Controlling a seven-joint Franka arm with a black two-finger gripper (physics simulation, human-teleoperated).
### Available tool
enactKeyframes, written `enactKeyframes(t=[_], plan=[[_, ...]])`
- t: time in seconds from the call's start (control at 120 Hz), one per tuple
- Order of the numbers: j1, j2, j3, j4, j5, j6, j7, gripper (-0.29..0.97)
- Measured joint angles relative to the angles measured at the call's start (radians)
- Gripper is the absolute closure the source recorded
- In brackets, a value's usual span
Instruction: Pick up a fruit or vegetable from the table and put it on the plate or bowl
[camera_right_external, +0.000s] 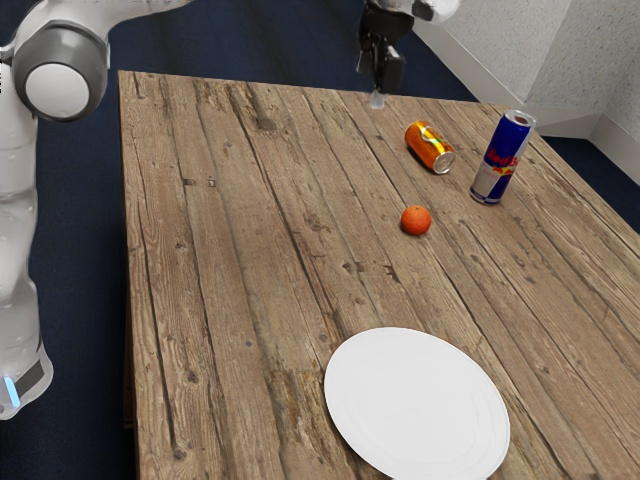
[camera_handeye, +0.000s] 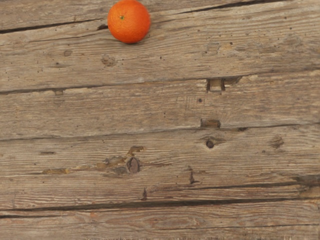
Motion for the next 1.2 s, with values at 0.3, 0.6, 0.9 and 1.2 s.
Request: enactKeyframes(t=[0.3,0.6,0.9,1.2], plan=[[-0.016,0.064,-0.034,-0.033,-0.088,-0.077,-0.049,0.0],[0.119,0.083,-0.14,-0.125,-0.027,-0.034,-0.048,0.0],[0.777,0.487,-0.886,0.156,0.185,0.053,0.075,0.0],[0.681,0.719,-0.945,0.34,0.391,0.09,0.171,0.0]])
